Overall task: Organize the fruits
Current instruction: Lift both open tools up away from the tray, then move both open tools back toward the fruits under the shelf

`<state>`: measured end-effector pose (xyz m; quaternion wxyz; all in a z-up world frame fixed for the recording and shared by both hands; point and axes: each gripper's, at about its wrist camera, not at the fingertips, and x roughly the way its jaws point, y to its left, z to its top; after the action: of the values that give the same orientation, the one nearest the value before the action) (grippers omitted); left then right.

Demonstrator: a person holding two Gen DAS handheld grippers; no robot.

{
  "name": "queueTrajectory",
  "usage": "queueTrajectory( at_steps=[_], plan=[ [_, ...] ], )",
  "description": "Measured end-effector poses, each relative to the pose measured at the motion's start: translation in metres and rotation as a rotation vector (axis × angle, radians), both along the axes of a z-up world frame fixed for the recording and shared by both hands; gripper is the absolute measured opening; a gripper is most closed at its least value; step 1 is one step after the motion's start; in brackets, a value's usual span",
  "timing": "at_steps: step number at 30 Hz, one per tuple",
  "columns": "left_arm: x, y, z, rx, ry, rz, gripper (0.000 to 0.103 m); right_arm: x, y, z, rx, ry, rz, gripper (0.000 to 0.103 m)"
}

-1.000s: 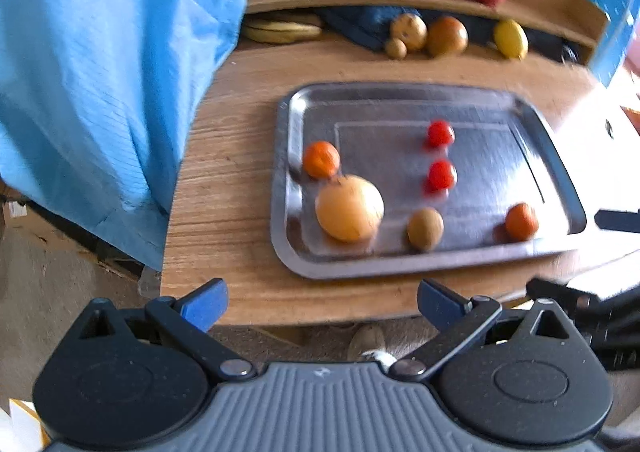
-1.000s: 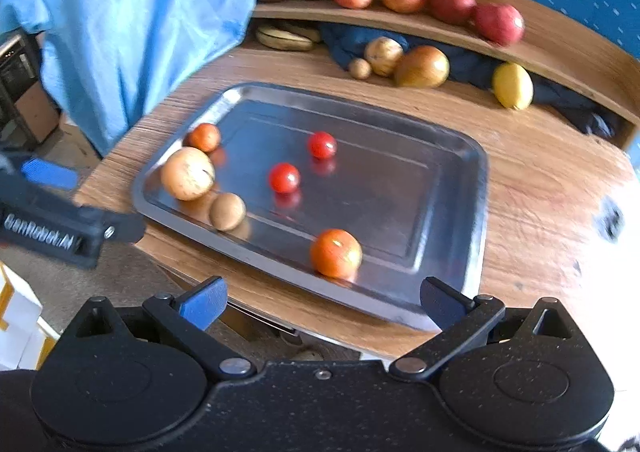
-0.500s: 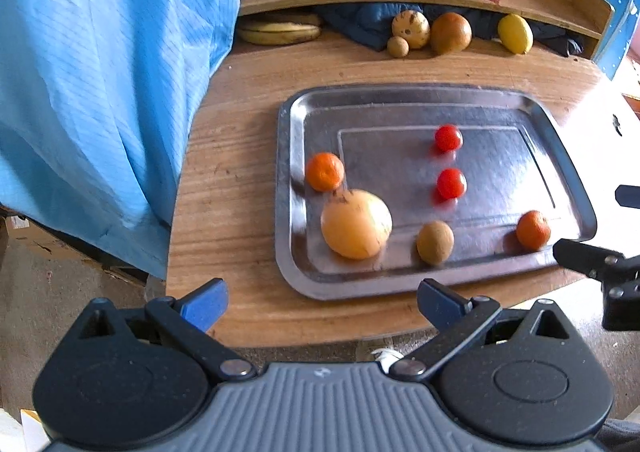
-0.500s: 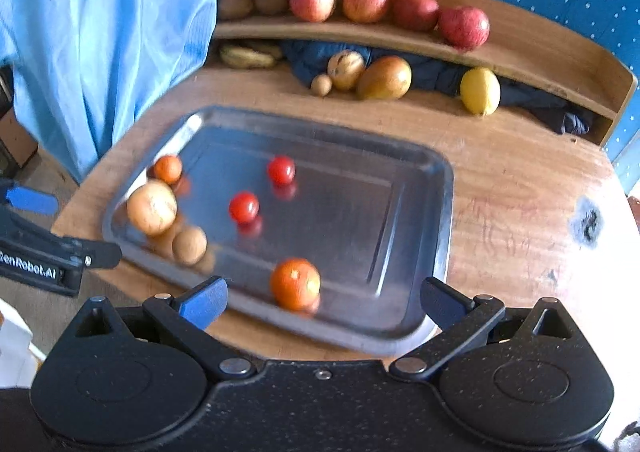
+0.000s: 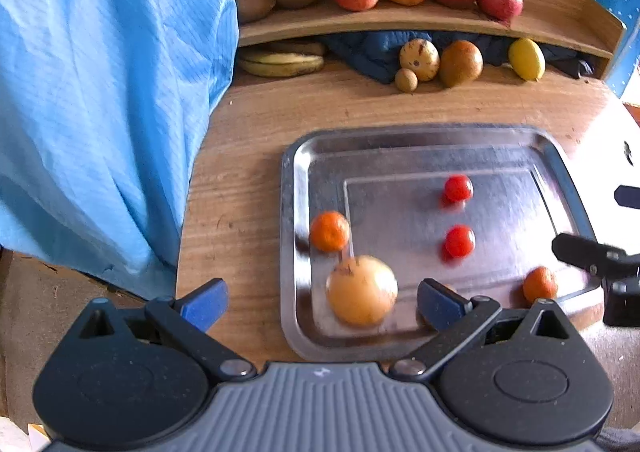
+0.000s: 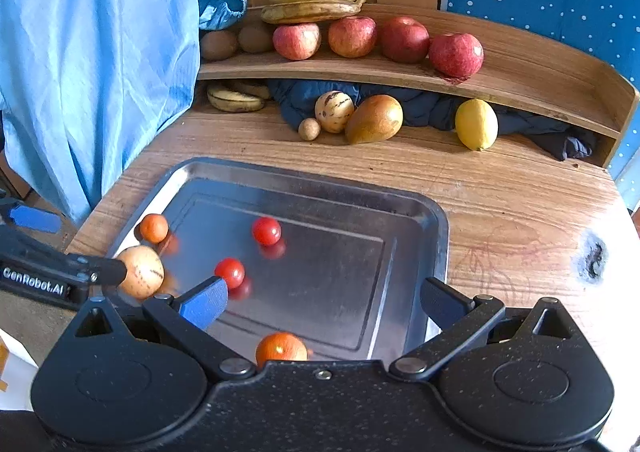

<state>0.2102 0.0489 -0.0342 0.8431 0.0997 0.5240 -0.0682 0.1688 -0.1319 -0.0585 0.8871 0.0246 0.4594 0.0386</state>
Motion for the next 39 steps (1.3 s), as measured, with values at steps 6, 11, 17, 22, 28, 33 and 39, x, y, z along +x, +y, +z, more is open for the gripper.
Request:
queueTrajectory(
  at_steps=[6,11,17,22,28,33,39],
  plan=[
    [0.022,-0.006,0.001,-0.043,-0.007,0.015,0.103,0.011,-0.010,0.007,-0.010,-0.048,-0.022,0.102],
    [0.033,-0.012,0.003,-0.043,-0.011,0.002,0.102,0.017,-0.023,0.010,-0.005,-0.066,-0.064,0.102],
    [0.049,-0.020,0.004,-0.034,-0.013,-0.036,0.103,0.028,-0.029,0.005,0.019,-0.048,-0.081,0.102],
    [0.064,-0.025,0.004,-0.031,-0.023,-0.054,0.103,0.040,-0.025,0.003,0.018,-0.037,-0.063,0.102],
    [0.083,-0.031,0.007,-0.044,-0.052,-0.059,0.102,0.058,-0.023,0.002,0.010,-0.045,-0.057,0.102],
    [0.100,-0.034,0.007,-0.072,-0.060,-0.058,0.103,0.072,-0.019,-0.002,-0.011,-0.048,-0.050,0.102],
    [0.125,-0.036,-0.001,-0.130,-0.025,-0.047,0.102,0.085,-0.010,-0.008,-0.046,-0.037,-0.024,0.102]
  ],
)
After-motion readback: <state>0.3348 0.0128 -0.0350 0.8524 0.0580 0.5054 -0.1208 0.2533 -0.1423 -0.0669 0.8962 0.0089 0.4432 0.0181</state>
